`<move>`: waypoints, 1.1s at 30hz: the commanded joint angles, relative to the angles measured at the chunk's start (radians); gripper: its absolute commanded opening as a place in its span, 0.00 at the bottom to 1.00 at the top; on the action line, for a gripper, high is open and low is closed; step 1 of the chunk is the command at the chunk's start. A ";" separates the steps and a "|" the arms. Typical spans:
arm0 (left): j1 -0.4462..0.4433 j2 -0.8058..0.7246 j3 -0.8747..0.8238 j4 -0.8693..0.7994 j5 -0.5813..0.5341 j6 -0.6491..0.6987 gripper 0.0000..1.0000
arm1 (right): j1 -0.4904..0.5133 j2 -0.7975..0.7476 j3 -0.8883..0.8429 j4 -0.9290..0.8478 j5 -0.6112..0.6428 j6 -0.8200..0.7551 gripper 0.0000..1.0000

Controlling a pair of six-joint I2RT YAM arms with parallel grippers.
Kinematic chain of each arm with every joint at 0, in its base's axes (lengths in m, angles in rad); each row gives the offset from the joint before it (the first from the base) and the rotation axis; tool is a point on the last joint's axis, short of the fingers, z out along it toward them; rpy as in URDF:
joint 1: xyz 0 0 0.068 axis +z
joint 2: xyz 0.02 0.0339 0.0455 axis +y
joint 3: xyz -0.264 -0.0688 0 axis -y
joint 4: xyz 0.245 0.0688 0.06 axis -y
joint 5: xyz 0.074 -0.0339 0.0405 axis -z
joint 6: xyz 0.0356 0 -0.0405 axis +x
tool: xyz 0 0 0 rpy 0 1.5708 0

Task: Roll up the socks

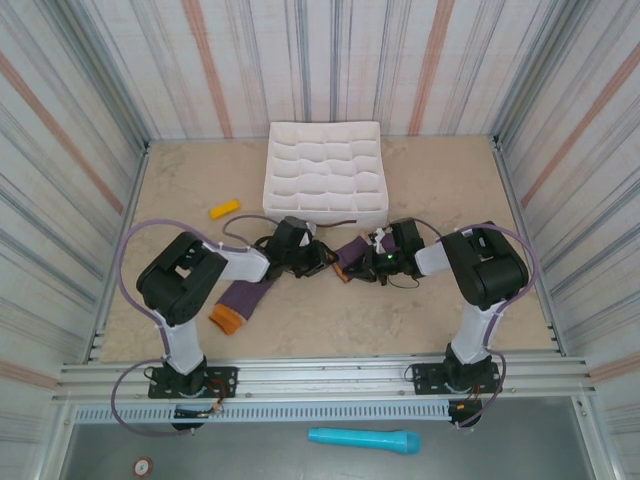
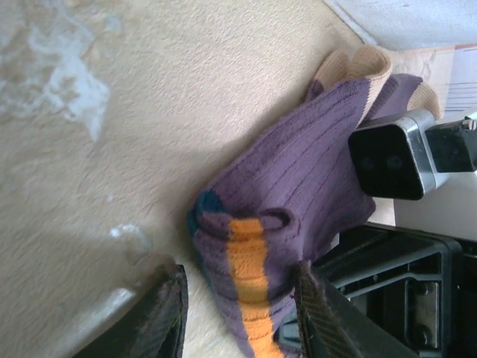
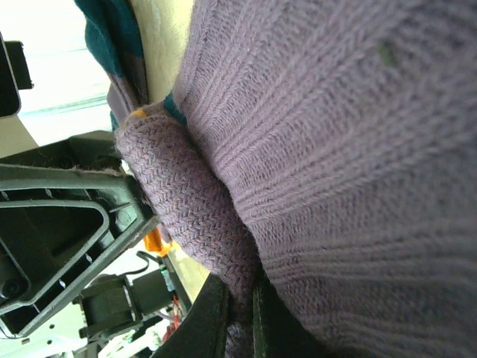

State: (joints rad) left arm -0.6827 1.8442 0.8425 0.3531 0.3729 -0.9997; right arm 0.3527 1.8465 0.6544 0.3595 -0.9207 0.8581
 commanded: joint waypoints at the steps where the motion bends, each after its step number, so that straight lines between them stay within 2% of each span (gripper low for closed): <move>1: -0.008 0.040 0.031 -0.054 -0.027 0.009 0.38 | -0.006 0.051 -0.013 -0.073 0.069 0.034 0.00; 4: -0.013 0.056 0.044 -0.070 -0.033 0.004 0.27 | -0.010 0.057 -0.018 -0.061 0.066 0.039 0.00; 5: -0.013 0.058 0.047 -0.077 -0.036 0.000 0.19 | -0.012 0.057 -0.018 -0.062 0.071 0.040 0.00; 7: -0.012 0.053 0.051 -0.115 -0.052 -0.005 0.09 | -0.015 0.050 -0.022 -0.071 0.093 0.032 0.00; 8: -0.011 0.046 0.055 -0.145 -0.060 -0.002 0.05 | -0.015 0.038 -0.025 -0.077 0.107 0.021 0.06; 9: -0.011 0.035 0.059 -0.172 -0.064 0.003 0.03 | -0.014 0.018 -0.026 -0.087 0.120 0.007 0.18; 14: -0.009 -0.040 0.070 -0.316 -0.089 0.027 0.00 | 0.006 -0.128 -0.006 -0.240 0.204 -0.114 0.41; 17: -0.006 -0.076 0.072 -0.404 -0.091 0.002 0.00 | 0.049 -0.245 0.018 -0.373 0.326 -0.208 0.59; 19: -0.003 -0.097 0.072 -0.449 -0.084 0.000 0.00 | 0.080 -0.316 0.024 -0.428 0.402 -0.250 0.66; 22: 0.000 -0.139 0.055 -0.485 -0.079 0.002 0.00 | 0.159 -0.420 0.047 -0.520 0.563 -0.326 0.71; 25: 0.009 -0.176 0.036 -0.500 -0.051 0.002 0.00 | 0.277 -0.504 0.063 -0.588 0.788 -0.405 0.87; 28: 0.014 -0.209 0.024 -0.514 -0.043 0.003 0.00 | 0.398 -0.549 0.074 -0.616 0.953 -0.477 0.87; 33: 0.029 -0.225 0.009 -0.515 -0.008 0.003 0.00 | 0.567 -0.542 0.092 -0.616 1.151 -0.585 0.86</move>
State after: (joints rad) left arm -0.6662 1.6451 0.8703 -0.1184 0.3355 -0.9993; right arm 0.8616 1.3010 0.7223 -0.1963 0.0181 0.3904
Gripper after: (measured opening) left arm 0.100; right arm 0.859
